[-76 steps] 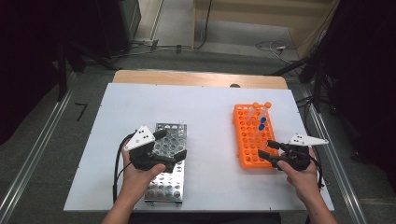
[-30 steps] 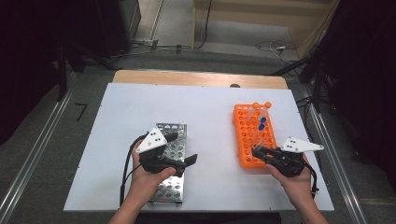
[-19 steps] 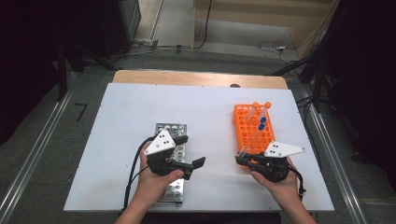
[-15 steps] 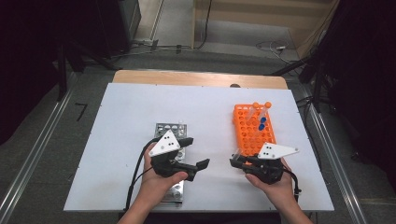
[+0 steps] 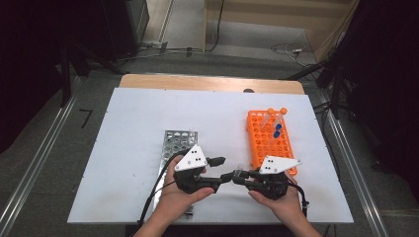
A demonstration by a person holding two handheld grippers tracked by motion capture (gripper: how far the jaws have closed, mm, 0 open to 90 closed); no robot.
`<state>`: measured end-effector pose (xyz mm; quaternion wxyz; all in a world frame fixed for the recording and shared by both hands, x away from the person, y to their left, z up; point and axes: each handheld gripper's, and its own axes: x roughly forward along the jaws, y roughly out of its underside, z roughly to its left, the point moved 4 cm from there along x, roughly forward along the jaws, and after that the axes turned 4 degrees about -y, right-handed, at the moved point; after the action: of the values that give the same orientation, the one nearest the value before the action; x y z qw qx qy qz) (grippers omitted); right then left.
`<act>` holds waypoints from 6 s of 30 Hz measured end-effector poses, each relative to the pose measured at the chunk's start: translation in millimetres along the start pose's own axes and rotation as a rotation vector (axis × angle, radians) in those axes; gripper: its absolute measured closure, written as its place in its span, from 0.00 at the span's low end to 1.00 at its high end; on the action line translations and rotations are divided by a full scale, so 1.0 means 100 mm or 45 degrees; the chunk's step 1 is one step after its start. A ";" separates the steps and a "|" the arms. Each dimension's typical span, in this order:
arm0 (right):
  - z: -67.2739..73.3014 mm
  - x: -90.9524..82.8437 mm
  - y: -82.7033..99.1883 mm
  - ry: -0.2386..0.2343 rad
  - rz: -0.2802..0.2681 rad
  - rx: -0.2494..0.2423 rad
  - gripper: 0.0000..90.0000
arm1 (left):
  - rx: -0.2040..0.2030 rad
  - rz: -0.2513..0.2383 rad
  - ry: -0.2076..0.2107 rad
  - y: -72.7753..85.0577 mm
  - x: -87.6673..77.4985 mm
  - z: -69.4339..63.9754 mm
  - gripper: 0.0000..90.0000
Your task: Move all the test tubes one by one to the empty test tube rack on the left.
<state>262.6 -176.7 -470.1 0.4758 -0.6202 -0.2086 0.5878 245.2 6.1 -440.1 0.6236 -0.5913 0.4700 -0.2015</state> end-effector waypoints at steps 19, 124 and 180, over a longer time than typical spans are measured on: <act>0.12 0.07 -0.02 -0.087 0.025 -0.028 0.82 | 0.083 0.051 0.015 0.01 0.13 -0.11 0.85; -0.83 -0.81 0.32 0.321 -0.165 0.197 0.00 | -0.150 -0.064 -0.405 -0.02 -0.37 1.03 0.50; -1.16 -0.69 0.02 0.364 -0.083 0.223 0.84 | -0.137 -0.127 -0.247 -0.10 -0.35 0.71 0.08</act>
<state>354.9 -273.7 -451.7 0.5718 -0.6464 -0.1067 0.4938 290.0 70.5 -428.8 0.6229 -0.6631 0.3875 -0.1487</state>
